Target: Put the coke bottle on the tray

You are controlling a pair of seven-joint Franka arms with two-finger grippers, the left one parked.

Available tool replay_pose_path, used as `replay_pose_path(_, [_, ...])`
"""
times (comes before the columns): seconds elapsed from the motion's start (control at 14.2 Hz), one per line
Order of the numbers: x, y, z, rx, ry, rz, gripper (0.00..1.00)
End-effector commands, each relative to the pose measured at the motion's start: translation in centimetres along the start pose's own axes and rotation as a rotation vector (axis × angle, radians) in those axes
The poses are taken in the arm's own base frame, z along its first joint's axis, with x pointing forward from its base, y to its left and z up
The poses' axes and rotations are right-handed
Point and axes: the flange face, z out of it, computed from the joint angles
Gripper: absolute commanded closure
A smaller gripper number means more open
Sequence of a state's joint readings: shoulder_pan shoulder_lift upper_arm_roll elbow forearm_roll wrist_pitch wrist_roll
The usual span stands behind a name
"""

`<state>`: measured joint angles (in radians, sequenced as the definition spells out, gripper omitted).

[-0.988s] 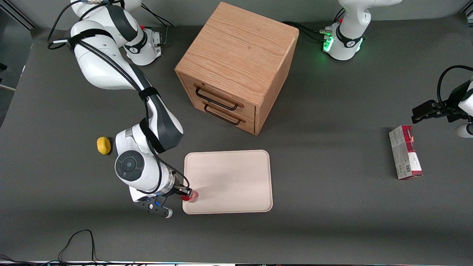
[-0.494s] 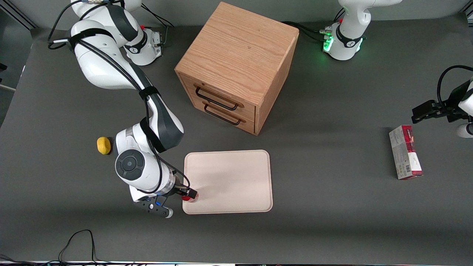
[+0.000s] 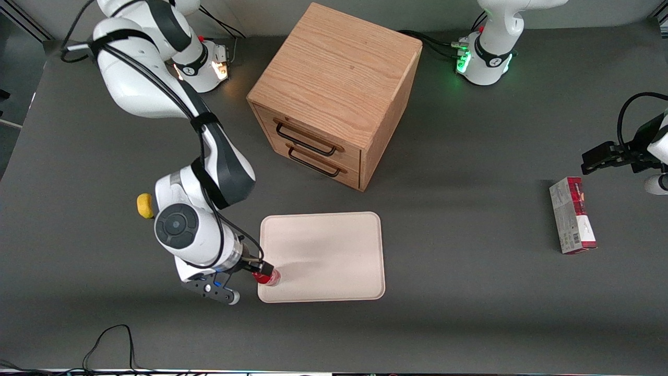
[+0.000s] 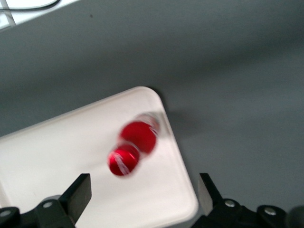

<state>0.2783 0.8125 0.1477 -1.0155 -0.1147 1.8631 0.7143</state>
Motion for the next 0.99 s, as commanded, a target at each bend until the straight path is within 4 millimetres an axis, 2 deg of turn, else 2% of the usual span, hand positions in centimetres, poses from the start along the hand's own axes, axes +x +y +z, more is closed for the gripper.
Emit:
replay_pose_path(0.0, [-3.8,8.7,-5.1,-0.055,-0.049,-0.140,0.00])
replay_pose_path(0.28, [-8.4,19.6,-11.0,-0.083,-0.076,-0.334,0.00])
replay_pose_path(0.42, [-9.5,25.2,-14.6,-0.090,-0.090,-0.419,0.00])
replay_pose_path(0.49, [-9.7,26.9,-16.0,-0.090,-0.109,-0.440,0.00])
replay_pose_path(0.56, [-9.8,27.9,-17.5,-0.083,-0.099,-0.443,0.00])
replay_pose_path(0.71, [-9.9,27.9,-20.2,-0.054,-0.095,-0.437,0.00])
replay_pose_path(0.92, [-10.4,27.7,-21.5,-0.046,-0.126,-0.441,0.00])
